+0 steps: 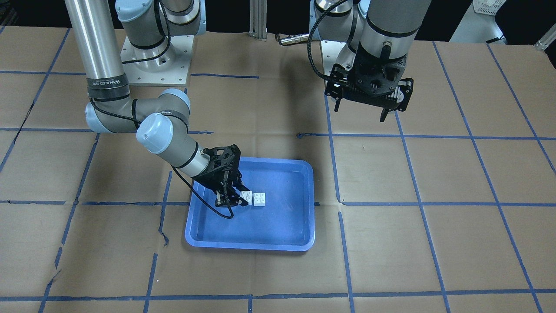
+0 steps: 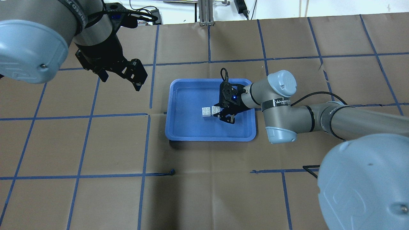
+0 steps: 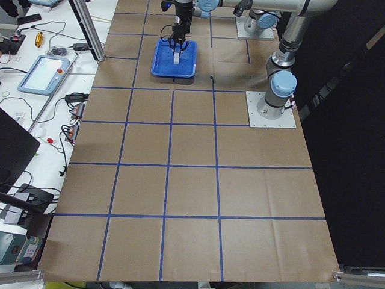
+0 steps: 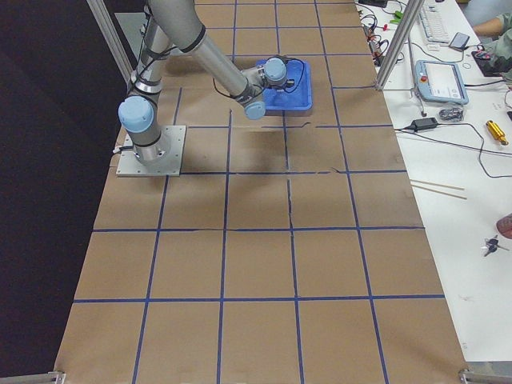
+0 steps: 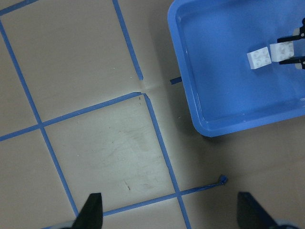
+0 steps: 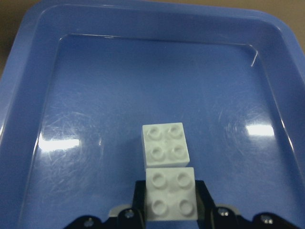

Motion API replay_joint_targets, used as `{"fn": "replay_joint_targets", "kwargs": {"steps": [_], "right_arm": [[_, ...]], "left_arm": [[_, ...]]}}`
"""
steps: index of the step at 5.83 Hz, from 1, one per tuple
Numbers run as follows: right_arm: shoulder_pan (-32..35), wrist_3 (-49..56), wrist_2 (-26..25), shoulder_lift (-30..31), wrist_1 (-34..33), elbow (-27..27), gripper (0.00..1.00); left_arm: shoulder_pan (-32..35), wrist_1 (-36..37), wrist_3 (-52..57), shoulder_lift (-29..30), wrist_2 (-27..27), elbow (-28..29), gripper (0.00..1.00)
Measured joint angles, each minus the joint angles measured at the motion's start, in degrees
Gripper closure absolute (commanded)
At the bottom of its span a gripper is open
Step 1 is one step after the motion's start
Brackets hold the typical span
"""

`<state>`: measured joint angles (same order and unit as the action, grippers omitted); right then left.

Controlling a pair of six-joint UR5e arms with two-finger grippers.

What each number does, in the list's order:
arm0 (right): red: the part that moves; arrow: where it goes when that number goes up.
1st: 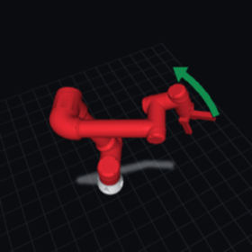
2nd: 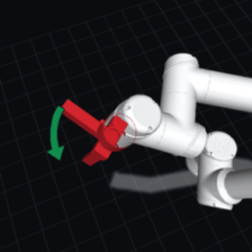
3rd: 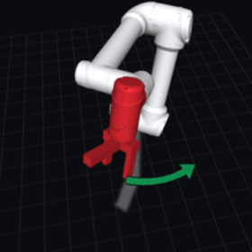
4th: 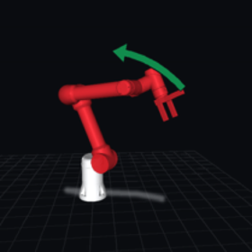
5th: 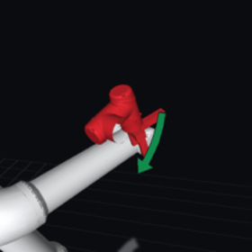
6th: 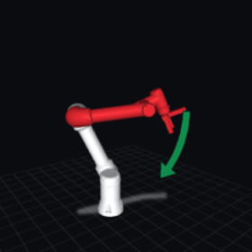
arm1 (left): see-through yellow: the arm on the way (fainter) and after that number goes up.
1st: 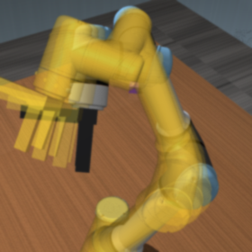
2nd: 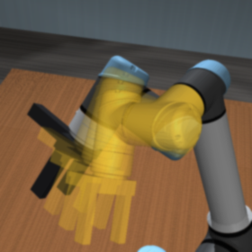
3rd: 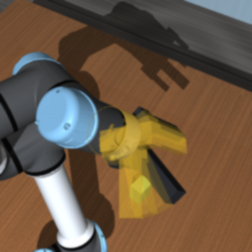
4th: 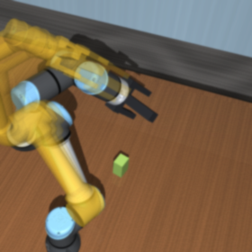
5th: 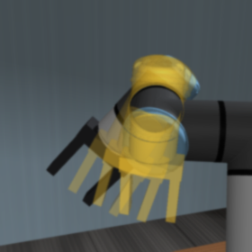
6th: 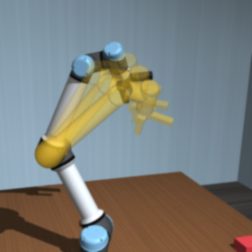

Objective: Assemble white blocks and place on blue tray

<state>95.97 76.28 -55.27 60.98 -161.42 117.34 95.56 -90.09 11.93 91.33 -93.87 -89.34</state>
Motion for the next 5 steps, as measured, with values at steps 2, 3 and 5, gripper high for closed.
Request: {"fn": "replay_joint_targets", "kwargs": {"steps": [2, 3, 5], "right_arm": [[0.0, -1.6, -0.2, -0.2, -0.1, 0.0, 0.90], [0.0, -1.7, -0.3, -0.2, -0.1, -0.1, 0.90], [0.3, -1.4, -0.4, -0.2, 0.0, -0.1, 0.90]], "left_arm": [[0.0, 0.0, -0.2, 0.0, 0.0, 0.1, 0.01], [0.0, -0.1, -0.9, 0.0, 0.1, 0.3, 0.01], [-0.1, -0.1, -3.7, -0.1, 2.2, 1.0, 0.01]]}}
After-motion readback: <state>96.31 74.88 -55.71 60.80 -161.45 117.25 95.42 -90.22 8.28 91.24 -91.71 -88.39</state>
